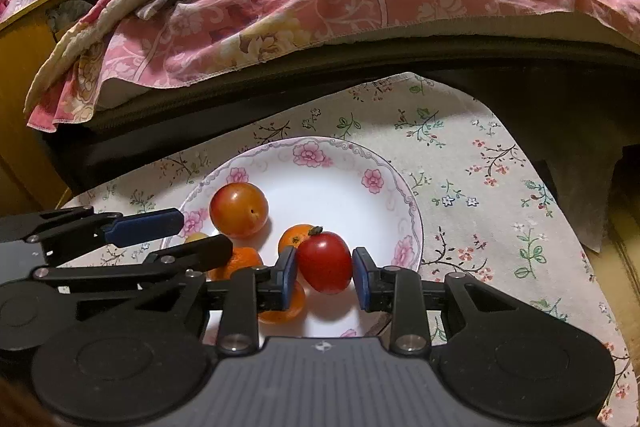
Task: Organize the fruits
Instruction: 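Carry the brown fruit and cherry tomato over the white plate with both tools, then lower both fruits into the white plate and open both grippers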
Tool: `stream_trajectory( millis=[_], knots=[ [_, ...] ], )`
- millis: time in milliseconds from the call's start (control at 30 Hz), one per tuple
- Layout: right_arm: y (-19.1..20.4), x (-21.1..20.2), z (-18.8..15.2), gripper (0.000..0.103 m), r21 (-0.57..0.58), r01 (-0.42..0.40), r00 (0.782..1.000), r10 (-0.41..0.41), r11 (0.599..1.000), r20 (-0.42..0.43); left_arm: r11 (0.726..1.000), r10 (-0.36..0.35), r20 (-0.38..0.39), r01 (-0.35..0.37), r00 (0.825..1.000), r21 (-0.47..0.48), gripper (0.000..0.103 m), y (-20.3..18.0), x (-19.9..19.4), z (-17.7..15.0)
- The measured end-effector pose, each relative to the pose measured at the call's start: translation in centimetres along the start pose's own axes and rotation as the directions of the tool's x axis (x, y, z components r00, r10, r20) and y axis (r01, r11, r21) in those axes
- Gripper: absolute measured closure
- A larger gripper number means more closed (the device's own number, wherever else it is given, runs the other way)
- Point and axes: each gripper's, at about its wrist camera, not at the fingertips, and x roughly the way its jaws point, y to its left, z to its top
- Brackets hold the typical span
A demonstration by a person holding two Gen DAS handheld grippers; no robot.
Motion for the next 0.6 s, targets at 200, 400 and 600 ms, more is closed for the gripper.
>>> stream_trajectory(
  millis=[200,400,600],
  knots=[
    [0.0,-0.4,0.2,0.065,0.007,-0.002,1.0,0.002,1.0,0.009,1.0,0.002,0.006,-0.002,1.0,-0.004,0.049,0.2,-0.5,0.2],
    [0.0,-1.8,0.4,0.062,0.022,0.004,0.999,-0.005,1.0,0.04,1.0,0.004,0.02,-0.004,1.0,0.001,0.047,0.0,-1.8,0.6],
    [0.3,-4.5,-0.4,0.062,0.032,0.005,0.999,-0.007,0.999,0.05,1.0,0.005,0.024,-0.005,1.0,0.006,0.047,-0.5,-3.6,0.4]
  ],
)
